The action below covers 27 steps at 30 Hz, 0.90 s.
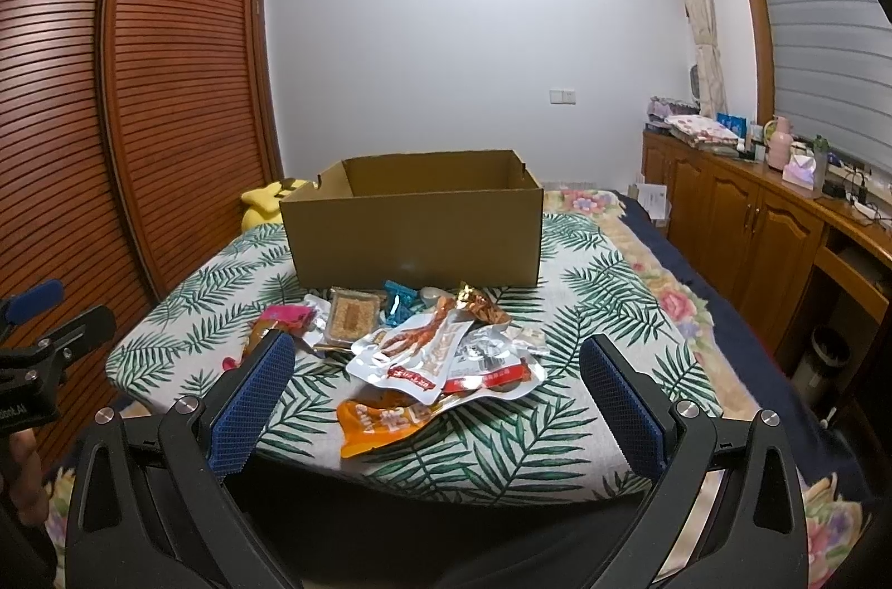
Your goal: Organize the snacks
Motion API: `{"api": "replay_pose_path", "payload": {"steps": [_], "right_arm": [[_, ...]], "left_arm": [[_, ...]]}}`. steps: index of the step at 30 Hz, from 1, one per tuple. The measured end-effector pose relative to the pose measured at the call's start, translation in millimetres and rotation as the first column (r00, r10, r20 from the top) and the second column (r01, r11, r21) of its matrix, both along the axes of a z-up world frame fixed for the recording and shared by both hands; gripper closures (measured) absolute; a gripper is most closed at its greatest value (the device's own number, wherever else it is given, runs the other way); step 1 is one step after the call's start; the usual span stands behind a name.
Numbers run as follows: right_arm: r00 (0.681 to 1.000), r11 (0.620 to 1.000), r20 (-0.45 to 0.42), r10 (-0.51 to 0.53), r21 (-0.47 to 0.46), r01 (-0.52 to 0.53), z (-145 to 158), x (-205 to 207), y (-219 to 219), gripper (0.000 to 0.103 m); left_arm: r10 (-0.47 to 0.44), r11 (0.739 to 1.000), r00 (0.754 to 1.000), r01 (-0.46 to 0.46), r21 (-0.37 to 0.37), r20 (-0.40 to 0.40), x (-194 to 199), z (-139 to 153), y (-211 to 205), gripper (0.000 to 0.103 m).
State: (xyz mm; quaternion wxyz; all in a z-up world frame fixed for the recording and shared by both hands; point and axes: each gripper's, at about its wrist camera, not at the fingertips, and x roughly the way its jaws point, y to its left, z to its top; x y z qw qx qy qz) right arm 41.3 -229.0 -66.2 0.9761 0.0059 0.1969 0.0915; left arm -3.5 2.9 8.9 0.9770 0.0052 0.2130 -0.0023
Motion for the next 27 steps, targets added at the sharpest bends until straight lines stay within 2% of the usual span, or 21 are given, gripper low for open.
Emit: {"api": "replay_pose_path", "payload": {"steps": [27], "right_arm": [[1.000, 1.000, -0.008, 0.010, -0.004, -0.011, -0.9, 1.4, 2.9, 0.000]], "left_arm": [[-0.013, 1.000, 1.000, 0.013, -0.012, -0.018, -1.6, -5.0, -4.6, 0.001]]}}
